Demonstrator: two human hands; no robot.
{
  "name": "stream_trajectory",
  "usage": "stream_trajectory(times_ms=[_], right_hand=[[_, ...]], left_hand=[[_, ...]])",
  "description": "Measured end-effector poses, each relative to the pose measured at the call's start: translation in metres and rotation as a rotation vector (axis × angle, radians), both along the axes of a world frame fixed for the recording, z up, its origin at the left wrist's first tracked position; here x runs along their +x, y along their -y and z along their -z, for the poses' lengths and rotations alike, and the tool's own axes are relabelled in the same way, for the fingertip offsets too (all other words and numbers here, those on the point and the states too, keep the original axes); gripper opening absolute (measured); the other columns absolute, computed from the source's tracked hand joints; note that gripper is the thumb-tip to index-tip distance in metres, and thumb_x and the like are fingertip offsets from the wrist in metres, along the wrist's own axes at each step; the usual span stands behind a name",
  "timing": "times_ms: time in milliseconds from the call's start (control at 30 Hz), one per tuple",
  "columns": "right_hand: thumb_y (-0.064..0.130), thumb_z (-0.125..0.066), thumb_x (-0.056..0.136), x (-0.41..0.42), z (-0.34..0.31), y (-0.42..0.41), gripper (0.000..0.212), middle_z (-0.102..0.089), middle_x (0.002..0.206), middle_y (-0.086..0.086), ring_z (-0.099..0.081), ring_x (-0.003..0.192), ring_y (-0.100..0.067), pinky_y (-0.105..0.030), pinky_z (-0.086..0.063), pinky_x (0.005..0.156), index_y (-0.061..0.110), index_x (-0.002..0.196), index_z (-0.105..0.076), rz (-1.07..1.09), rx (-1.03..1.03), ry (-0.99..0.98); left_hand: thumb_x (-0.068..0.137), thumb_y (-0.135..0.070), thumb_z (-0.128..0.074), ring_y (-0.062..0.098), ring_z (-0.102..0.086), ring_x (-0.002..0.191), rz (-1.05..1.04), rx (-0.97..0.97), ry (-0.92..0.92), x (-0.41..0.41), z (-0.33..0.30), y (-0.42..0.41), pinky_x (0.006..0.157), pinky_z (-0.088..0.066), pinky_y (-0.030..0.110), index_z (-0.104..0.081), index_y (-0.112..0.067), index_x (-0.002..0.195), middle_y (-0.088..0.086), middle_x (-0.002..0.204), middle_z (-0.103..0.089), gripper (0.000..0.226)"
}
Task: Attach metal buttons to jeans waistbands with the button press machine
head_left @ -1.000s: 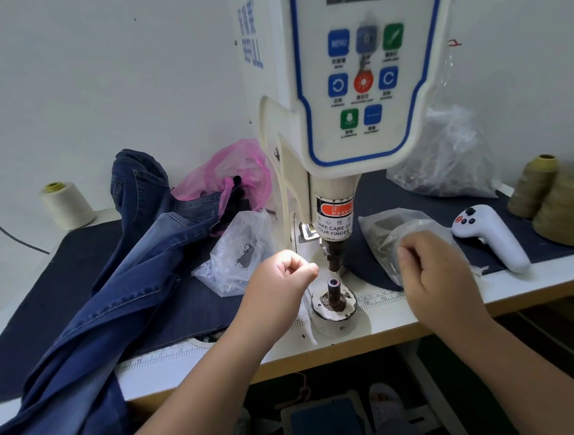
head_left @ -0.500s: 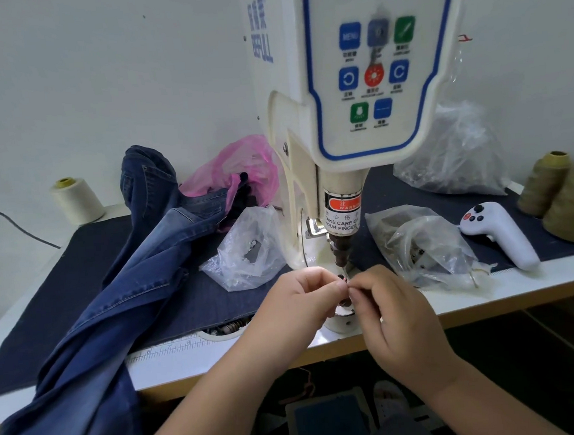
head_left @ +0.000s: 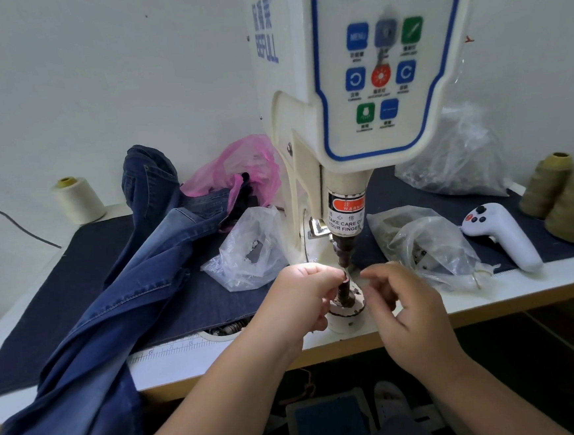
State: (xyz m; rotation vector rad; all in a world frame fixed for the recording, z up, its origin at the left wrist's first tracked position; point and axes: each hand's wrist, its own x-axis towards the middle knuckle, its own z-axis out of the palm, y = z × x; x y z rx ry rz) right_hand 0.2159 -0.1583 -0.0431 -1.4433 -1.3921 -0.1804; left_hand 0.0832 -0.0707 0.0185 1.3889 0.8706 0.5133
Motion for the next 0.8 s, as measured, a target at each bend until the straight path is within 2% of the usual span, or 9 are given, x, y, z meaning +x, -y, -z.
stream_trajectory(times_ms=[133, 300, 400, 500, 667, 800], right_hand=[[0.013, -0.059, 0.088, 0.010, 0.009, 0.007, 0.021, -0.058, 0.081, 0.021, -0.057, 0.078, 0.001, -0.003, -0.040, 0.067, 0.029, 0.102, -0.059, 0.066, -0.029, -0.056], [0.014, -0.059, 0.088, 0.015, 0.015, 0.009, 0.019, -0.061, 0.079, 0.014, -0.058, 0.074, -0.007, -0.008, -0.042, 0.064, 0.028, 0.101, -0.062, 0.086, -0.033, -0.118], [0.015, -0.059, 0.088, 0.014, 0.016, 0.011, 0.018, -0.061, 0.078, 0.014, -0.058, 0.073, -0.008, -0.008, -0.041, 0.063, 0.029, 0.099, -0.062, 0.089, -0.034, -0.135], [0.014, -0.059, 0.088, 0.012, 0.015, 0.012, 0.018, -0.060, 0.077, 0.013, -0.058, 0.072, -0.009, -0.009, -0.042, 0.063, 0.028, 0.099, -0.062, 0.084, -0.025, -0.138], [0.002, -0.065, 0.090, 0.012, 0.016, 0.017, 0.026, -0.060, 0.082, 0.011, -0.059, 0.074, -0.008, -0.010, -0.044, 0.061, 0.027, 0.098, -0.062, 0.097, -0.054, -0.134], [-0.001, -0.066, 0.088, 0.013, 0.016, 0.021, 0.027, -0.061, 0.077, 0.010, -0.060, 0.076, -0.008, -0.010, -0.044, 0.061, 0.025, 0.096, -0.062, 0.111, -0.090, -0.152]], left_hand=[[0.092, -0.010, -0.056, 0.012, -0.031, 0.052, -0.031, -0.024, 0.029, 0.005, 0.001, 0.000, 0.049, -0.025, 0.025, -0.049, -0.016, 0.066, -0.004, 0.057, -0.042, 0.028], [0.091, -0.002, -0.051, 0.011, -0.032, 0.049, -0.043, -0.074, 0.089, 0.008, 0.004, 0.000, 0.046, -0.025, 0.022, -0.046, -0.014, 0.070, -0.002, 0.058, -0.040, 0.025], [0.091, -0.004, -0.055, 0.010, -0.033, 0.048, -0.071, -0.200, 0.146, 0.008, 0.005, 0.001, 0.043, -0.025, 0.021, -0.053, -0.013, 0.074, -0.003, 0.057, -0.042, 0.020], [0.090, -0.008, -0.061, 0.008, -0.032, 0.046, -0.055, -0.385, 0.215, 0.005, 0.002, 0.001, 0.039, -0.025, 0.019, -0.060, -0.012, 0.089, -0.004, 0.058, -0.042, 0.004], [0.087, -0.008, -0.056, 0.006, -0.032, 0.046, 0.020, -0.612, 0.299, -0.007, -0.003, -0.003, 0.038, -0.024, 0.016, -0.060, -0.006, 0.104, -0.003, 0.063, -0.043, 0.018], [0.076, -0.011, -0.061, 0.006, -0.032, 0.048, 0.046, -0.600, 0.328, -0.008, -0.004, -0.002, 0.039, -0.024, 0.015, -0.060, -0.004, 0.110, -0.003, 0.064, -0.044, 0.035]])
